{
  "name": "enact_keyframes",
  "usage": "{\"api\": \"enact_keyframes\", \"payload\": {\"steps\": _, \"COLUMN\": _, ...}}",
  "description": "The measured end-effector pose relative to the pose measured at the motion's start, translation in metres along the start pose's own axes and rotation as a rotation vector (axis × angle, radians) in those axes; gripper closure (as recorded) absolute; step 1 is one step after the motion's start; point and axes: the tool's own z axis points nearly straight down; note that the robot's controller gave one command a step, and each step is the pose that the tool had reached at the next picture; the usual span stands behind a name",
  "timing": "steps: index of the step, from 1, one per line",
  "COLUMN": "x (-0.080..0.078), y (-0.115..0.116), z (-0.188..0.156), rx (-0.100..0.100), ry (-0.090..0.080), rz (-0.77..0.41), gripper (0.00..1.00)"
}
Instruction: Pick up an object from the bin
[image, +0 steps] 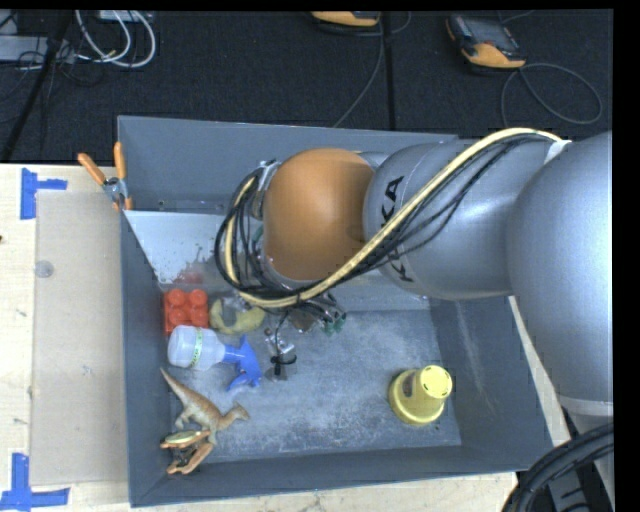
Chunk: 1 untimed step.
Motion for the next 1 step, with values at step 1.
{"api": "enact_keyframes", "payload": {"steps": 1, "x": -0.0086, "y": 0.0057, "z": 0.0294, "rx": -0.001, "ry": 0.0, "rz": -0.359, "gripper": 0.0}}
